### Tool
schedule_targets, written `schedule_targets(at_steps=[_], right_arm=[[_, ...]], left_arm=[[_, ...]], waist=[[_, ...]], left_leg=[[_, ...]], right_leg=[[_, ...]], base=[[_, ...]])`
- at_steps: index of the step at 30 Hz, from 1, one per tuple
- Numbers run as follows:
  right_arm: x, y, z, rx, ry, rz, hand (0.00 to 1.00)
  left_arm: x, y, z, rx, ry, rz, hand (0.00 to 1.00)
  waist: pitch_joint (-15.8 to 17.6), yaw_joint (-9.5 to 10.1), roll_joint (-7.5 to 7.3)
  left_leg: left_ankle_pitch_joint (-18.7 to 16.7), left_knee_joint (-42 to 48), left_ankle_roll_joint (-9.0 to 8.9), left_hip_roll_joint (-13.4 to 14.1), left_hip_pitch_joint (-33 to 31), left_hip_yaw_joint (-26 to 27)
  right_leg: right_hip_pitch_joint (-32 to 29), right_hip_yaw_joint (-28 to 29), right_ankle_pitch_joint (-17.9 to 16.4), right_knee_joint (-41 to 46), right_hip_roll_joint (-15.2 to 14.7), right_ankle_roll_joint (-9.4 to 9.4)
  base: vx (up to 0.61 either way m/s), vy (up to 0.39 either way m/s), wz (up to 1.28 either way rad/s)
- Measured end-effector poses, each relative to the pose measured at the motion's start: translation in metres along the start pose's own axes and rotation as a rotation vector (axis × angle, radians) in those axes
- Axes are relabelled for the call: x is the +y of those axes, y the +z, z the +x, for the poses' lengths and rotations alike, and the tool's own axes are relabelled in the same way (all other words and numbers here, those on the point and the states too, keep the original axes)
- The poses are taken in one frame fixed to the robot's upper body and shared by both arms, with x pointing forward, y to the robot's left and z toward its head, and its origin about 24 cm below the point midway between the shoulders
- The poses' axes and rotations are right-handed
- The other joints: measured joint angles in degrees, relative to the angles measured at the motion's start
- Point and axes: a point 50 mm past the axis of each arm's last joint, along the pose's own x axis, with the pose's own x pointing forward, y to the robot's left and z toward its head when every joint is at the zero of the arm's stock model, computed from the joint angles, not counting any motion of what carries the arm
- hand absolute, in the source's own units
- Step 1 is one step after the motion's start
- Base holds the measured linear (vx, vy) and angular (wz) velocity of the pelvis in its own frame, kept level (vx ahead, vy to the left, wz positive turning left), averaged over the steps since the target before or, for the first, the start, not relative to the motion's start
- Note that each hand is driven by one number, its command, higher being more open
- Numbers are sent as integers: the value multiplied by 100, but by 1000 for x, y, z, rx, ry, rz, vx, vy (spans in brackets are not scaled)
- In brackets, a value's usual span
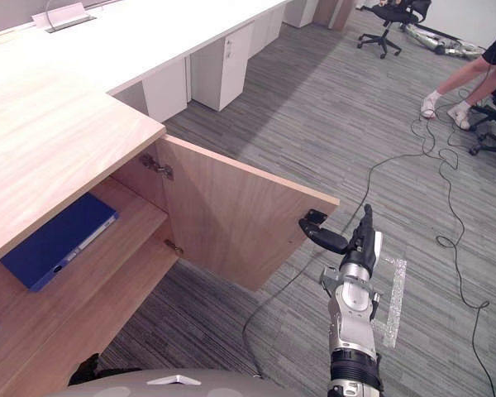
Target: Walk over to the cabinet, pick up the folder, carry it to the office cabinet, place the folder inside the office cabinet, then close the office cabinet door
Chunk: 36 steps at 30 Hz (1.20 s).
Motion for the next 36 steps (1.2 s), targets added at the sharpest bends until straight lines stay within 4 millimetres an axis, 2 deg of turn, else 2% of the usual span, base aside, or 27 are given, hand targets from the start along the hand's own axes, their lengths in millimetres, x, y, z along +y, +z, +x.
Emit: schedule_targets(at_steps=[4,6,7,9,10,11,12,13,14,18,24,26,29,31,32,36], right_arm=[[12,8,12,-40,225,-315,100],[24,12,18,-66,347,-495,100],[22,12,21,-66,345,-527,100],[19,15,25,-80,361,-618,100],[20,14,25,-82,383,-666,100],[22,12,25,-79,400,-697,100],[17,14,27,-83,404,-745,100],[6,22,33,-98,402,-816,100],[5,25,35,-103,405,-840,100],[7,31,40,-128,463,-997,100],[11,46,45,-227,528,-1244,100],[15,47,44,-262,538,-1306,100],[24,53,40,-336,576,-1365,100],[32,58,32,-423,631,-1444,100],[33,59,30,-438,649,-1459,100],[49,62,0,-593,844,-1563,100]], left_arm=[[-12,12,1,-42,-47,39,100],[-15,13,1,-48,-64,51,100],[-15,13,0,-47,-70,49,100],[-14,10,0,-36,-76,41,100],[-11,9,1,-29,-73,45,100],[-6,10,2,-37,-63,50,100],[-7,10,1,-41,-63,52,100],[-15,6,-1,-39,-83,49,100],[-17,4,-2,-34,-88,49,100],[-9,3,0,-27,-76,65,100],[-13,5,0,-36,-101,91,100],[-13,5,0,-37,-101,91,100],[-11,6,0,-42,-97,93,100],[-14,6,0,-42,-103,89,100],[-14,6,0,-42,-104,88,100],[-13,7,1,-41,-101,89,100]], waist=[[-70,-34,238],[-104,-39,293],[-111,-36,305],[-111,-37,305],[-92,-40,255],[-3,-43,59],[-42,-76,143],[-59,-140,368],[-99,-149,402],[-70,-168,270],[-60,-163,315],[-49,-148,300],[-45,-149,247],[-32,-160,322],[-21,-160,305],[-37,-163,302]], left_leg=[[0,57,0,14,-14,15],[1,68,-1,21,-18,9],[1,82,-1,29,-20,3],[1,241,-1,68,-60,0],[-1,670,-2,112,-247,-19],[-212,1046,-23,75,-491,-11],[-105,338,9,-49,-463,-72],[536,-32,82,80,-549,-65],[512,-116,97,42,-501,-52],[529,-178,116,10,-479,-39],[918,-603,114,3,-439,-100],[918,-608,114,7,-447,-132],[918,-640,114,-35,-525,-230],[1007,-648,110,19,-625,-292],[1014,-648,106,38,-631,-303],[1093,-648,30,266,-684,-325]], right_leg=[[-32,9,11,-6,-6,17],[-37,5,34,-10,-3,49],[-35,3,53,-10,1,49],[-36,3,181,-14,0,61],[-30,8,342,-11,-72,35],[0,18,440,0,-225,46],[5,54,499,-5,-268,69],[9,27,494,-13,-116,135],[19,0,487,-46,-132,145],[-46,-14,490,-49,-150,145],[-85,-35,475,-186,1,125],[-85,-44,381,-200,18,106],[-166,-79,61,-186,-38,121],[-323,-63,-61,-72,2,81],[-325,-61,-83,-73,23,94],[-353,3,-96,-113,210,42]], base=[[-14,-35,-12],[-3,-9,-2],[0,0,0],[-14,8,-7],[-48,52,-7],[-70,60,2],[-64,73,8],[-26,57,2],[16,70,-11],[-13,1,-11],[-77,-42,3],[-94,-18,-1],[-146,-45,-5],[-167,-60,-4],[-132,-52,-3],[-91,-58,-7]])
